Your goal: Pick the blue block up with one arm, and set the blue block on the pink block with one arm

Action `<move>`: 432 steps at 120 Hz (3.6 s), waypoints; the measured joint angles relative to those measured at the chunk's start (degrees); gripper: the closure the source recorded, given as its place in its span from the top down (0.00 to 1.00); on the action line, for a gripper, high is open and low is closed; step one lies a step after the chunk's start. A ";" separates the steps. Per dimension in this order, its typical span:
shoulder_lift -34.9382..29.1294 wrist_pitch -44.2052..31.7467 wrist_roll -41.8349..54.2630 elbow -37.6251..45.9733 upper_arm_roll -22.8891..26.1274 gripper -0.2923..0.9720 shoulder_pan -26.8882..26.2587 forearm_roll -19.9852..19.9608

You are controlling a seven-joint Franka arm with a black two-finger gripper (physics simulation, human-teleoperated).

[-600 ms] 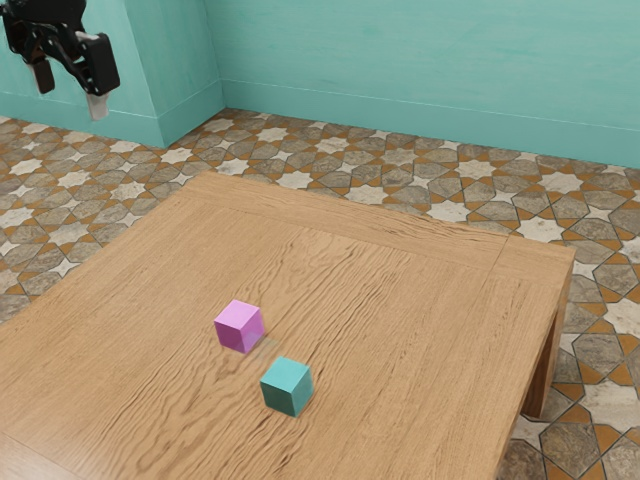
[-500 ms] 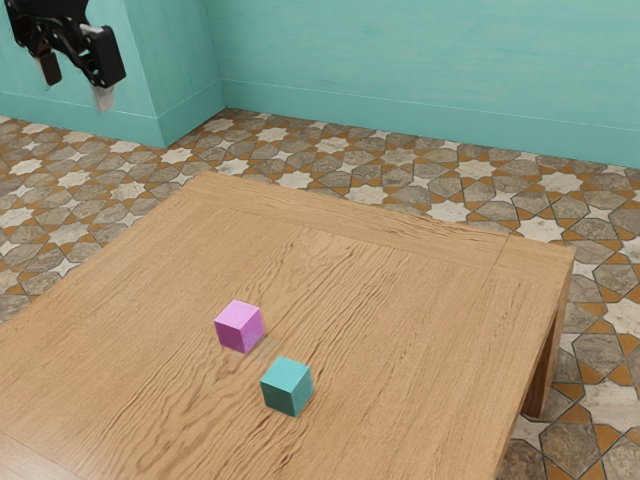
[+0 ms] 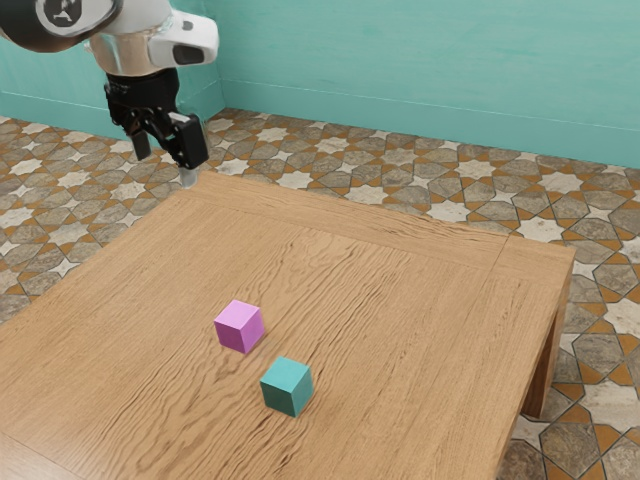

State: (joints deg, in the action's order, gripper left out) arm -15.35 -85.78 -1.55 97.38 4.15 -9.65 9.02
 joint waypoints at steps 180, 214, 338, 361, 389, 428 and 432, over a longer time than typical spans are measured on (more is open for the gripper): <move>21.39 -46.84 -15.22 34.38 3.00 0.77 -1.14 -9.51; 26.54 -48.19 -16.00 31.13 2.88 0.77 -0.98 -8.30; 21.86 -44.68 -15.15 26.20 0.80 0.53 -0.65 -3.67; 22.53 -41.44 -11.11 23.10 -2.92 0.54 0.58 -3.62; 25.67 -39.05 -6.10 19.55 -3.32 0.54 4.37 -3.39; 29.84 -36.01 -0.10 14.98 -3.14 0.54 8.34 -3.25; 29.86 -35.86 0.39 14.98 -3.14 0.54 8.39 -3.26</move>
State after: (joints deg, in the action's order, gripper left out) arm 14.51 -121.64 -1.16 112.36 1.02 -1.26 5.75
